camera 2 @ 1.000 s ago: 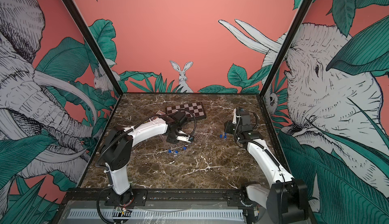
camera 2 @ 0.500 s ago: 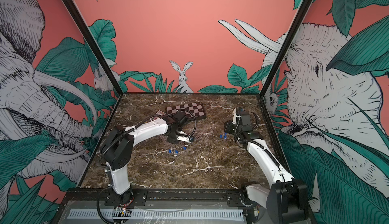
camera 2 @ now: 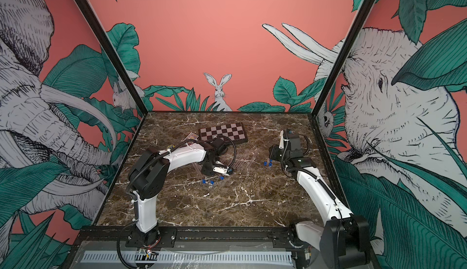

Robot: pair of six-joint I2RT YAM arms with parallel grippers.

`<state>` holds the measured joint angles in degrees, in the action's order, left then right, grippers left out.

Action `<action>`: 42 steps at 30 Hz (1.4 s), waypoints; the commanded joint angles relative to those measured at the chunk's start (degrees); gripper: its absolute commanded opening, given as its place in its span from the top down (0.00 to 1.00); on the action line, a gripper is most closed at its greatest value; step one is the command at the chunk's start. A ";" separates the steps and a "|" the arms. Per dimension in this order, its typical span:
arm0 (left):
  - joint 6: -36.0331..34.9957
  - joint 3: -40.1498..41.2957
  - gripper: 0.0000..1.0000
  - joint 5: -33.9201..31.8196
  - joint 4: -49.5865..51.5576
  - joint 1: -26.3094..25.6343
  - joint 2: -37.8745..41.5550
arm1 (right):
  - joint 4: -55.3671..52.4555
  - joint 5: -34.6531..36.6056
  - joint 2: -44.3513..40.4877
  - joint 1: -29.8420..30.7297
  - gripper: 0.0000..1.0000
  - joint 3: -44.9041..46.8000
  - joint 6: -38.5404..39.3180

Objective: Remove stoppers from test tubes
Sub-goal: Pick up the test tube at the center of the board.

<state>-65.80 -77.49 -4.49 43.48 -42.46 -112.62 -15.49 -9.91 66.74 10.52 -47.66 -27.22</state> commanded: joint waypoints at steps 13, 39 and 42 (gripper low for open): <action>-1.08 1.73 0.80 -0.56 -0.32 0.00 -0.31 | 0.56 0.33 -0.47 0.17 0.65 -0.42 -0.22; 15.63 -7.24 0.86 7.90 -8.36 -1.73 18.17 | 23.70 -23.31 -0.91 0.27 0.62 1.83 -10.60; 24.96 -9.61 0.86 11.51 -13.20 -1.88 17.14 | 29.89 -26.21 -0.99 0.28 0.60 3.13 -13.59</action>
<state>-51.20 -85.19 1.28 34.85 -43.90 -95.57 2.83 -28.84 65.84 10.52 -45.84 -36.12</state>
